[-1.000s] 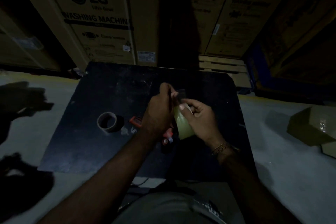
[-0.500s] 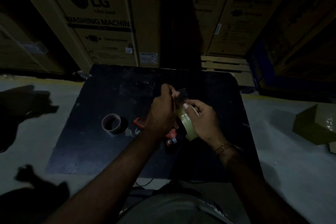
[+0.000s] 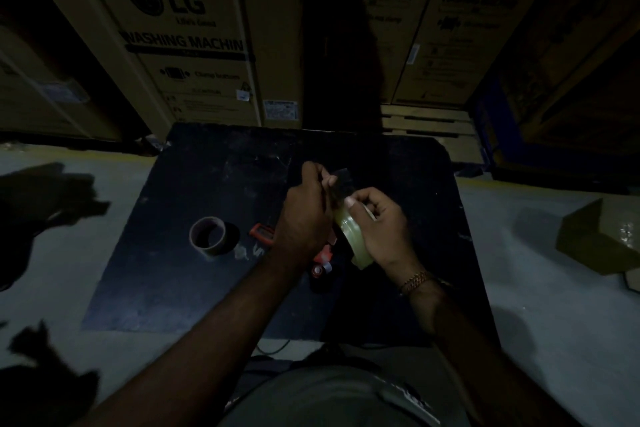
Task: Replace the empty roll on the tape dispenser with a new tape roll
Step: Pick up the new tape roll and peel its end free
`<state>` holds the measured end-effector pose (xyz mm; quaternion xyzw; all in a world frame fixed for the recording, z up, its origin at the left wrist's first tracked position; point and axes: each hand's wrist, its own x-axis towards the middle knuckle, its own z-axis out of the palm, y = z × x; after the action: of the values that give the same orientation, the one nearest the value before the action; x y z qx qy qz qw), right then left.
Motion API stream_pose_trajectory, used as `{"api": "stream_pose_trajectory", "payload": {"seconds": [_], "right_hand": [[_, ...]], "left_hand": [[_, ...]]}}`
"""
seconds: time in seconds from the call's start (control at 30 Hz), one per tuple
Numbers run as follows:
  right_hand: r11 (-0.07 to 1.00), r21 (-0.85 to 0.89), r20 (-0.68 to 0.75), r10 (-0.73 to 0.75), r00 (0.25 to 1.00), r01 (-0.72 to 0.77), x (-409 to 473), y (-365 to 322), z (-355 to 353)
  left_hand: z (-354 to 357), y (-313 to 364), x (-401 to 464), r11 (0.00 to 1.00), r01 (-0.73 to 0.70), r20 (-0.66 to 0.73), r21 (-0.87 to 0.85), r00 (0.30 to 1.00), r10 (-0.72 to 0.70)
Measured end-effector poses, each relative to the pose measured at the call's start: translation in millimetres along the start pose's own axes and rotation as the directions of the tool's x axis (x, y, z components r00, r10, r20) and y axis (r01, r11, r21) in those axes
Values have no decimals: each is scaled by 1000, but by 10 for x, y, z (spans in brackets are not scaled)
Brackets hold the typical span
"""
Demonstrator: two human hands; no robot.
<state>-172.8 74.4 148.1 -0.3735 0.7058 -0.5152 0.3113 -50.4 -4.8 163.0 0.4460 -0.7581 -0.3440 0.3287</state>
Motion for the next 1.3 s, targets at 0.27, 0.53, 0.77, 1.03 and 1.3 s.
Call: {"api": "stream_pose_trajectory", "payload": {"seconds": [0.27,0.53,0.77,1.03,1.3], "right_hand": [[999,45,-8,12,1000,-11,16,12,-41],[1000,21,14,11,1000,-12,57,-3,-167],[990,-122,53,74,996,-67,10,3,-239],[970,-237,23,69,997,-61,-209,-159,21],[955,-286,-63,59,996,-74,-458,-307,533]], "left_hand": [[20,19,-5,1000,-9,-22,-24,1000,8],[35,70,29,998,-7,-12,-55,1000,7],[17,32,46,987,27,14,-159,1000,-25],[-267,-287,78,949,91,74,-302,995,-72],[-667,-615,137,920,114,155,-374,986,-60]]}}
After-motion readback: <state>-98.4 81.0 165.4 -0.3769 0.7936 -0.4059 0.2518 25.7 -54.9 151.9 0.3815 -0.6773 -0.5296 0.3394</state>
